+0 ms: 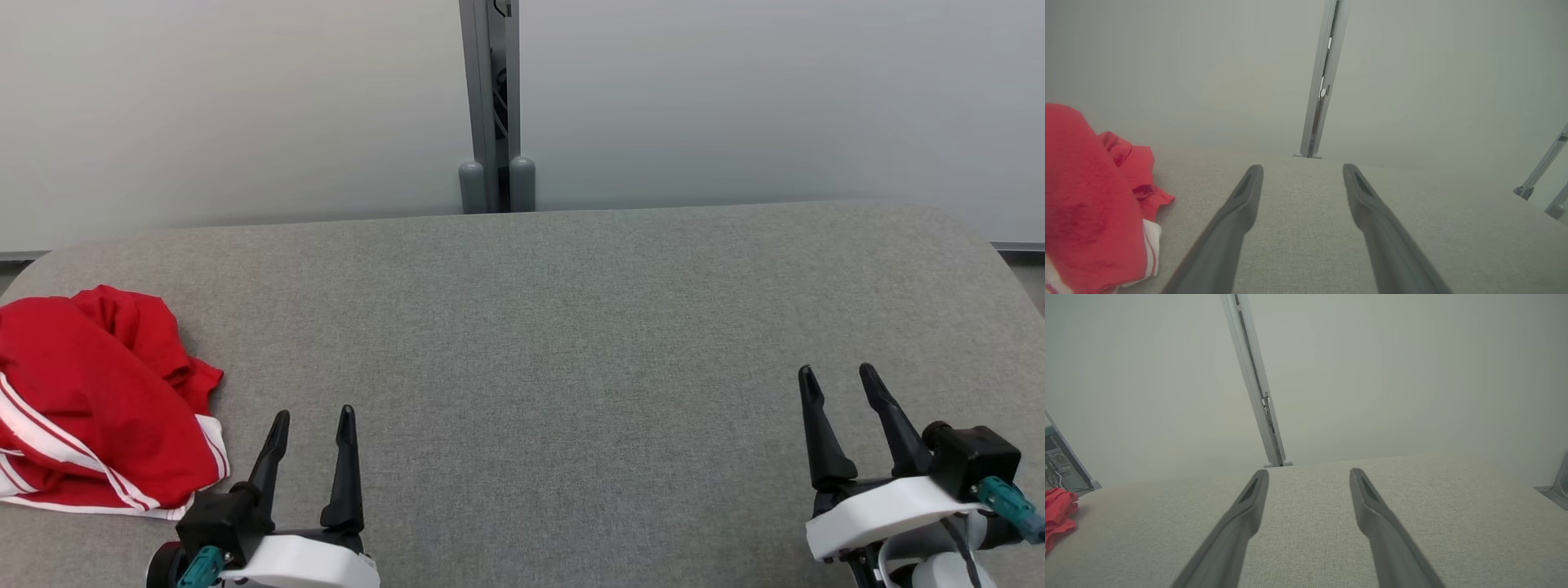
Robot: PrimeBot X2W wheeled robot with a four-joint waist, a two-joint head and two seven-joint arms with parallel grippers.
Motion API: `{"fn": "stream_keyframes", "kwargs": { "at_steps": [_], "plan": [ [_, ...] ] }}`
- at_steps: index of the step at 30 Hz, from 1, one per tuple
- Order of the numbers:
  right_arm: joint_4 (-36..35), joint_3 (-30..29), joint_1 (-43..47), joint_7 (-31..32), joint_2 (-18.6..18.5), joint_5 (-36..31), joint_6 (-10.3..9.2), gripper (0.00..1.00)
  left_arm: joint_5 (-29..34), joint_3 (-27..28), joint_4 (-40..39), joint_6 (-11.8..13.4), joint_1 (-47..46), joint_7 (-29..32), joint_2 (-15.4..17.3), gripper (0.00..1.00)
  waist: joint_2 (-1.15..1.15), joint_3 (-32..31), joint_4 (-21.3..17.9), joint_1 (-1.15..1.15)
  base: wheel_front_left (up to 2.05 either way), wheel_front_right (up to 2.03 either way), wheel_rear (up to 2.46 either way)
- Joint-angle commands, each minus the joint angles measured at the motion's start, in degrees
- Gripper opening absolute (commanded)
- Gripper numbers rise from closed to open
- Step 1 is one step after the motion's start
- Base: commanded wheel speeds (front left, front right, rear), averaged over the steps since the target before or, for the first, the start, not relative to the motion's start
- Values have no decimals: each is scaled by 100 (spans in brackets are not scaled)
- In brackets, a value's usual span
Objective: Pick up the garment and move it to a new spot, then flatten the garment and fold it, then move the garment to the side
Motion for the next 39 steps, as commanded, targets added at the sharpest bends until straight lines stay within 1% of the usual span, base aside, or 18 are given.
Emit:
{"fn": "stream_keyframes", "kwargs": {
  "at_steps": [1, 9, 23, 29, 39],
  "plan": [
    [13, 32, -56, -55, -25, -120, 23, 100, 108, 5, 0, 43, 19, -42, 23, 100, 0, -3, -4, 0, 0, 0, 0],
    [156, 135, -126, -160, -17, -470, 19, 100, 404, -46, 165, 195, 28, -98, 26, 100, 0, -9, -18, 0, 0, 0, 0],
    [306, 294, -199, -327, -8, -720, 20, 100, 738, -12, 331, 225, 39, -196, 30, 100, 0, -9, -17, 0, 0, 0, 0],
    [377, 298, -209, -320, -11, -582, 20, 100, 677, -18, 358, 186, 27, -191, 29, 100, 0, -12, -24, 0, 0, 0, 0],
    [415, 280, -221, -320, -11, -512, 20, 100, 662, -28, 379, 198, -15, -191, 30, 100, 0, -17, -8, 0, 0, 0, 0]
  ]
}}
